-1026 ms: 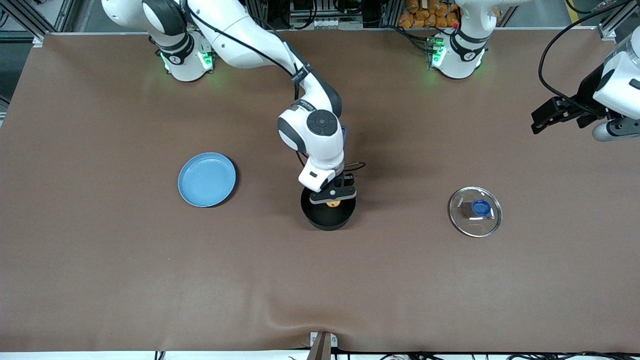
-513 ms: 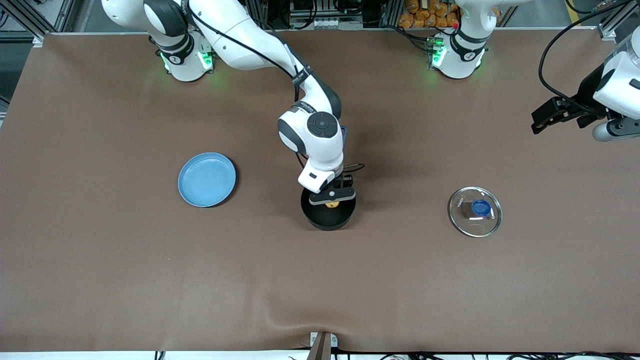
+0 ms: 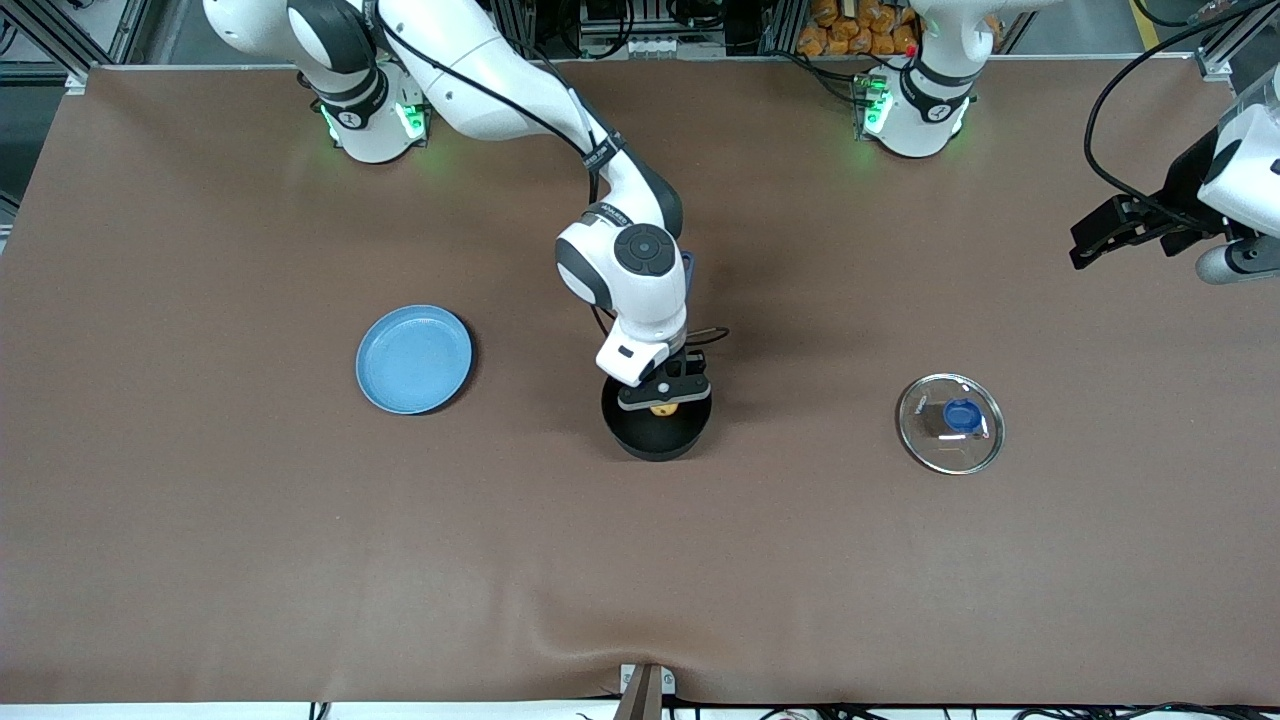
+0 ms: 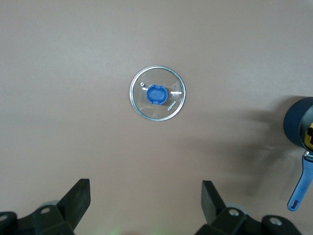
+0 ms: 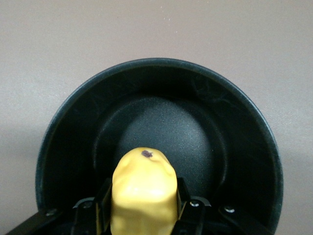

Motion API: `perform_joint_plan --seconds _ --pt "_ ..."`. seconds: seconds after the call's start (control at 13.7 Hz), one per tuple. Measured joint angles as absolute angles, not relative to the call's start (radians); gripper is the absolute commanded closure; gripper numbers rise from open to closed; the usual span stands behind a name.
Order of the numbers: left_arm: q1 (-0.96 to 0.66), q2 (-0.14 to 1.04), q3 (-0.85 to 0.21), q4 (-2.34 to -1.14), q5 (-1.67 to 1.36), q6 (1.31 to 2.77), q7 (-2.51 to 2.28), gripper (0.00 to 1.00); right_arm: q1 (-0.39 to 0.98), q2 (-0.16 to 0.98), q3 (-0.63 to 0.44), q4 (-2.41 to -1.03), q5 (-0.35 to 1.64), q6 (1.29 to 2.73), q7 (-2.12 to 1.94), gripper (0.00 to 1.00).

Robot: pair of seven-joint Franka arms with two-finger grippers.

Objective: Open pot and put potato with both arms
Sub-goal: 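Lower the potato into the saucepan and open the right gripper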

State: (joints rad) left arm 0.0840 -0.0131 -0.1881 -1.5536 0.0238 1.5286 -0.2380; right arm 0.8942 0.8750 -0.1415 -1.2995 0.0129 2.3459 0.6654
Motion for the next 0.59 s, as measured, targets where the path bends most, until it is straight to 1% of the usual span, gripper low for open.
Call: perform_joint_plan --seconds 0.15,0.59 --pt "0.084 -0.013 -0.188 -1.554 0.024 1.529 -0.238 0.0 0.894 0.875 -0.142 -1.3 0.013 2.346 0.675 0.14" --pt "0.084 -0.013 -0.188 -1.553 0.024 1.529 -0.238 0.0 0.892 0.86 -0.157 -1.283 0.012 2.325 0.688 0.15"
